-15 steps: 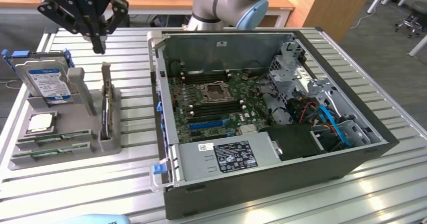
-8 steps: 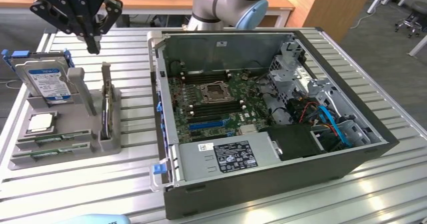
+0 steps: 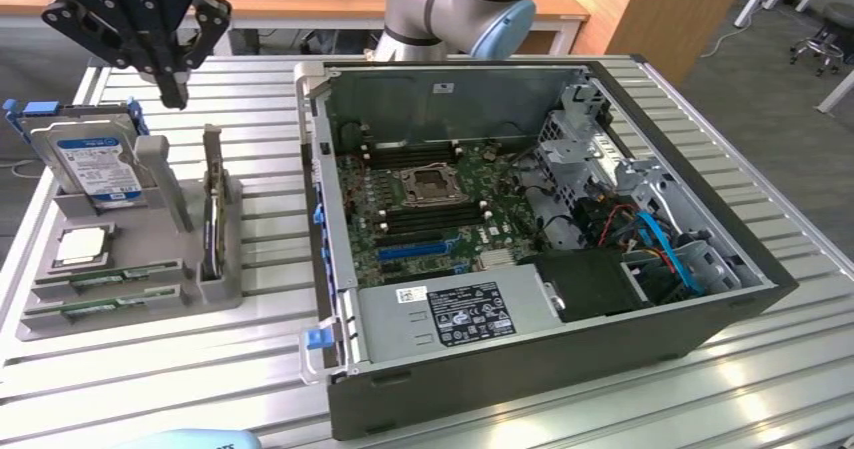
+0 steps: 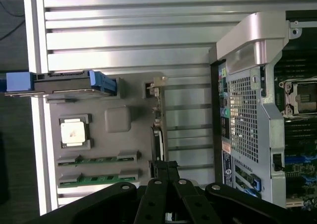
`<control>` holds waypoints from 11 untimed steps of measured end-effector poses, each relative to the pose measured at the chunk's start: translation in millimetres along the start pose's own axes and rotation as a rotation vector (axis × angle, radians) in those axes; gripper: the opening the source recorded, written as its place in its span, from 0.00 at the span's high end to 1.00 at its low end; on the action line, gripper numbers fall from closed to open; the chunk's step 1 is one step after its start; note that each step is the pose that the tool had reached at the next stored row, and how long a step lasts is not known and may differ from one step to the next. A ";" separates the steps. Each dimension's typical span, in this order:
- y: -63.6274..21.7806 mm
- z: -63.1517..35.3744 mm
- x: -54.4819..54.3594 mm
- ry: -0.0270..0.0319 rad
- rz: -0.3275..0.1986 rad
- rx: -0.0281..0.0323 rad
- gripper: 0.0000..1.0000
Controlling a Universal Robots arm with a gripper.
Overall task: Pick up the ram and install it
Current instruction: 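Reach for the ram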
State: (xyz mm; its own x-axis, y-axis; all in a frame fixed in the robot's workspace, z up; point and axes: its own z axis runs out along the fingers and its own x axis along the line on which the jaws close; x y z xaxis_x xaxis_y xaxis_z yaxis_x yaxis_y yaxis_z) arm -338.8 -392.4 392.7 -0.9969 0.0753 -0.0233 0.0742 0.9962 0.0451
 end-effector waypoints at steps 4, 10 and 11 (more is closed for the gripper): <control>-0.3 -0.1 4.9 0.0000 0.000 0.0000 0.90; -0.7 -0.2 10.9 0.0000 0.000 0.0000 0.90; -0.8 -0.3 11.9 0.0000 0.000 0.0000 0.90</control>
State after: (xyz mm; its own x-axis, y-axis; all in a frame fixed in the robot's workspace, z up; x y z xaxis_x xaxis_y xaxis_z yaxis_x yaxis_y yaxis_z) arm -350.8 -392.4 392.7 -0.9969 0.0753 -0.0233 0.0742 0.9962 0.0451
